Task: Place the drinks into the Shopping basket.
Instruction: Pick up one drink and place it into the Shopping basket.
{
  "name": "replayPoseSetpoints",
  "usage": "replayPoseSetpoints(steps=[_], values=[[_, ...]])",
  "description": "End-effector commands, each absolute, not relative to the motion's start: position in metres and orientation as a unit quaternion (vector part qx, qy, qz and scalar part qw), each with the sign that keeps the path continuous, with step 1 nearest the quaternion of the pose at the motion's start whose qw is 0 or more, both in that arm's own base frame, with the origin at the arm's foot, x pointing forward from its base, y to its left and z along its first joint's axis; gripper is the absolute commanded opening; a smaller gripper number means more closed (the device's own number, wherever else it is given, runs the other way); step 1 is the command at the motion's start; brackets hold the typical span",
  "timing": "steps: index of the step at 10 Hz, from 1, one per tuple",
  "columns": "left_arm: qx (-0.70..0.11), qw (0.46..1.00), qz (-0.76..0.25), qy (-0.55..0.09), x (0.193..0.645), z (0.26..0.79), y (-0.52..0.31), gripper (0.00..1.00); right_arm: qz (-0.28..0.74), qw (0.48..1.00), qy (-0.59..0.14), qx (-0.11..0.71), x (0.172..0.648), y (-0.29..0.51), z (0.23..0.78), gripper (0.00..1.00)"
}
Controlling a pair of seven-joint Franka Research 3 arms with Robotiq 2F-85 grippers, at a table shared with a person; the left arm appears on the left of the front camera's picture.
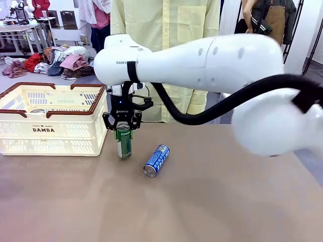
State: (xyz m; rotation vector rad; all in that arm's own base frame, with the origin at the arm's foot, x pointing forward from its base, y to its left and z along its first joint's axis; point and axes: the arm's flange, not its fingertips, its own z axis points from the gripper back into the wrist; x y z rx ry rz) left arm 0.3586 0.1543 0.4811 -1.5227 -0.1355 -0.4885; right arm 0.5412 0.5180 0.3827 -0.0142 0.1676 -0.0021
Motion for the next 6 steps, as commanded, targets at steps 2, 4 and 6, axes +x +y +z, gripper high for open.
replayPoseSetpoints(steps=[2,4,6], values=[[-0.681,0.695,-0.221,-0.059,0.356,0.484,0.160,1.00,-0.025,0.996,0.087,-0.010,0.560,0.527,0.396,0.00],[-0.681,0.695,-0.221,-0.059,0.356,0.484,0.160,1.00,-0.028,0.995,0.090,-0.014,0.558,0.520,0.392,0.00],[-0.681,0.695,-0.221,-0.059,0.356,0.484,0.160,1.00,-0.029,0.995,0.092,-0.009,0.557,0.517,0.390,0.55]])
